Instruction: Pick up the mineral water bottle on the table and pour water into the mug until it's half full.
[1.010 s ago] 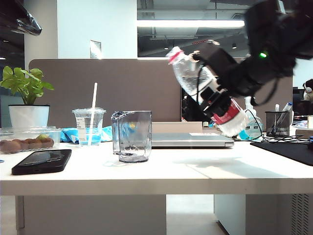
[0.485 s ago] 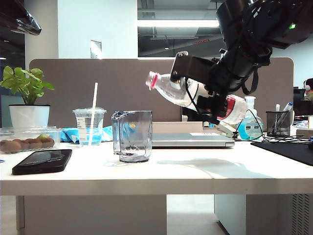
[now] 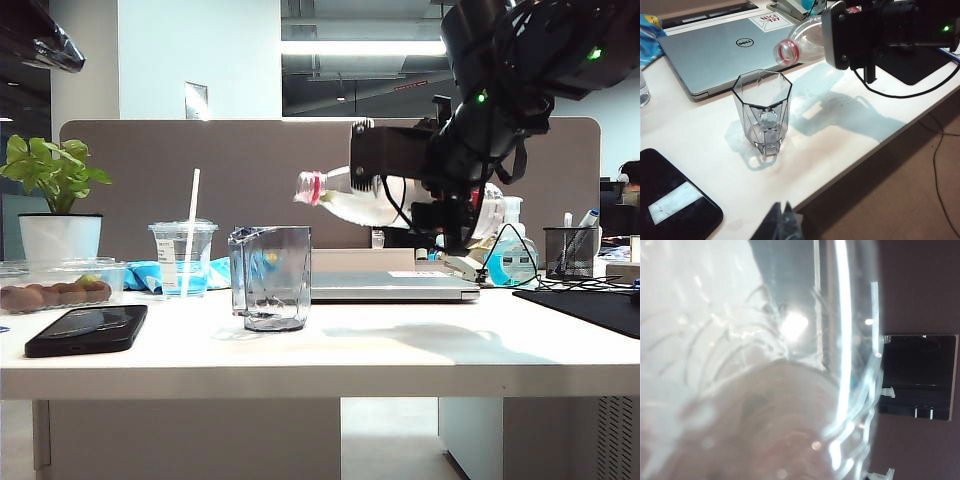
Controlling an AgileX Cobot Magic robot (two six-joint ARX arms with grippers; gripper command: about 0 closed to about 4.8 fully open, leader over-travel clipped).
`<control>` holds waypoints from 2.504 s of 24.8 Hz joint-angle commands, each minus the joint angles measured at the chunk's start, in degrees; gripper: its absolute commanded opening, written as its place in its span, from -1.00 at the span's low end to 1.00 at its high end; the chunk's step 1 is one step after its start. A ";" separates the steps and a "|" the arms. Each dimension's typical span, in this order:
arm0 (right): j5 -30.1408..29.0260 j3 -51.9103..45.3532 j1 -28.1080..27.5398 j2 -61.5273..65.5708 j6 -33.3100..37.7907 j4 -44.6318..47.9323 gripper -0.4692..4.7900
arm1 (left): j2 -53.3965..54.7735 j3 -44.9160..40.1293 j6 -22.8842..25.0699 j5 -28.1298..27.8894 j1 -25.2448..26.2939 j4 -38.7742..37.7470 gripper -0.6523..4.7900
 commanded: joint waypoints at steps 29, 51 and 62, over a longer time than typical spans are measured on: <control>3.54 6.21 0.39 3.48 -18.93 3.65 0.18 | -0.09 0.26 0.00 -0.15 0.00 0.39 -0.77; 5.05 6.19 2.29 3.45 -19.02 6.40 0.18 | -0.09 0.26 0.00 -0.15 0.00 0.37 -0.77; 6.27 6.05 2.29 3.45 -12.33 5.92 0.18 | -0.09 0.26 0.00 -0.15 0.00 0.37 -0.77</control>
